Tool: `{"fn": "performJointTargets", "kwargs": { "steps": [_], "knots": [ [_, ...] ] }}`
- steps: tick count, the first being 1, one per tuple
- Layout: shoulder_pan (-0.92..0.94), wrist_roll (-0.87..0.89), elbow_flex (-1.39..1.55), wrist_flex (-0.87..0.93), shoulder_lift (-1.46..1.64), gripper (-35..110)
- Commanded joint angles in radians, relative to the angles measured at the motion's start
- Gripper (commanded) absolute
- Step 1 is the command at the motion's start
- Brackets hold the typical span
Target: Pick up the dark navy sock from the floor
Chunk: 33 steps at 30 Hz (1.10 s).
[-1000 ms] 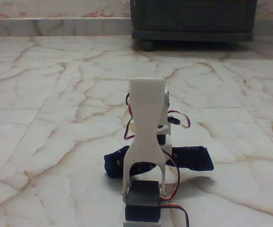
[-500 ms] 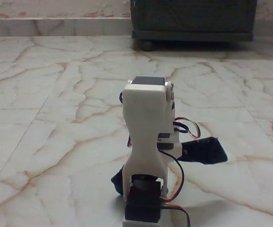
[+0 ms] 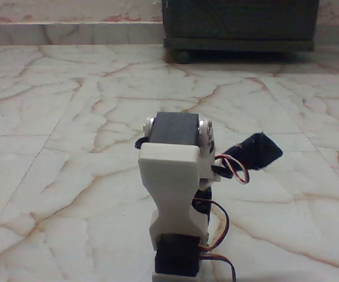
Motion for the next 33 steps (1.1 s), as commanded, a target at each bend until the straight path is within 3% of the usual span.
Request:
{"fn": "performJointTargets", "kwargs": {
  "steps": [1, 11, 19, 24, 26, 33],
  "knots": [
    [-0.017, -0.029, 0.034, -0.031, 0.08, 0],
    [-0.057, -0.184, 0.207, -0.046, 0.382, 0],
    [-0.066, -0.502, 0.387, -0.43, 0.426, 0],
    [-0.086, -0.692, 0.387, -0.511, 0.434, 0],
    [-0.08, -0.842, 0.387, -0.532, 0.434, 0],
    [-0.077, -0.799, 0.387, -0.528, 0.428, 0]
  ]
}}
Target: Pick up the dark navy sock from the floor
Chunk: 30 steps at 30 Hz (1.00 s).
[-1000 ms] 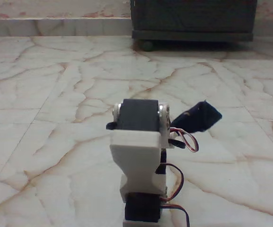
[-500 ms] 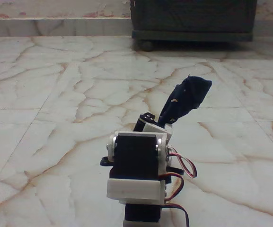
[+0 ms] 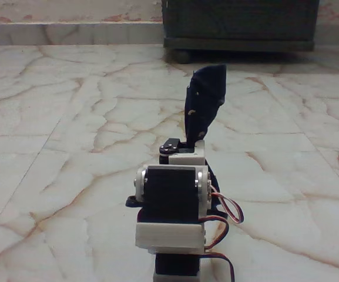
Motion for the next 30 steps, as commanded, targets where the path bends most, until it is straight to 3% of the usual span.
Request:
{"fn": "performJointTargets", "kwargs": {
  "steps": [1, 30],
  "knots": [
    [0.003, 0.015, -0.002, -0.017, 0.037, 0],
    [0.0, 0.015, -0.003, 0.005, 0.031, 0]
  ]
}}
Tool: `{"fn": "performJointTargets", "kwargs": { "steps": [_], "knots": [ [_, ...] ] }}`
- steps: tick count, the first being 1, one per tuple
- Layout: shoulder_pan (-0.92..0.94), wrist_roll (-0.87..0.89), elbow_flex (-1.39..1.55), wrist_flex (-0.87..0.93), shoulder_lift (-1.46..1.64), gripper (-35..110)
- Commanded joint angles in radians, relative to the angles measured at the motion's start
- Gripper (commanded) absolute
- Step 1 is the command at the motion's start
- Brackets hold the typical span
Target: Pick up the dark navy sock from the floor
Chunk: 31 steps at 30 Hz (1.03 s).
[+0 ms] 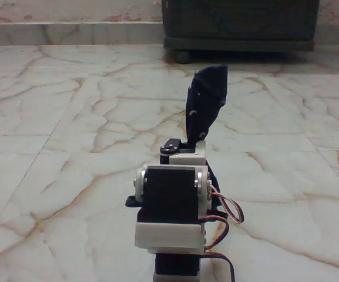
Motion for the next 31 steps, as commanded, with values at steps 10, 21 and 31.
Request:
{"fn": "performJointTargets", "kwargs": {
  "steps": [10, 21, 31],
  "knots": [
    [-0.011, 0.014, -0.003, 0.002, 0.031, 0],
    [-0.028, 0.014, -0.003, 0.003, 0.031, 0],
    [-0.028, 0.014, -0.003, 0.006, 0.029, 0]
  ]
}}
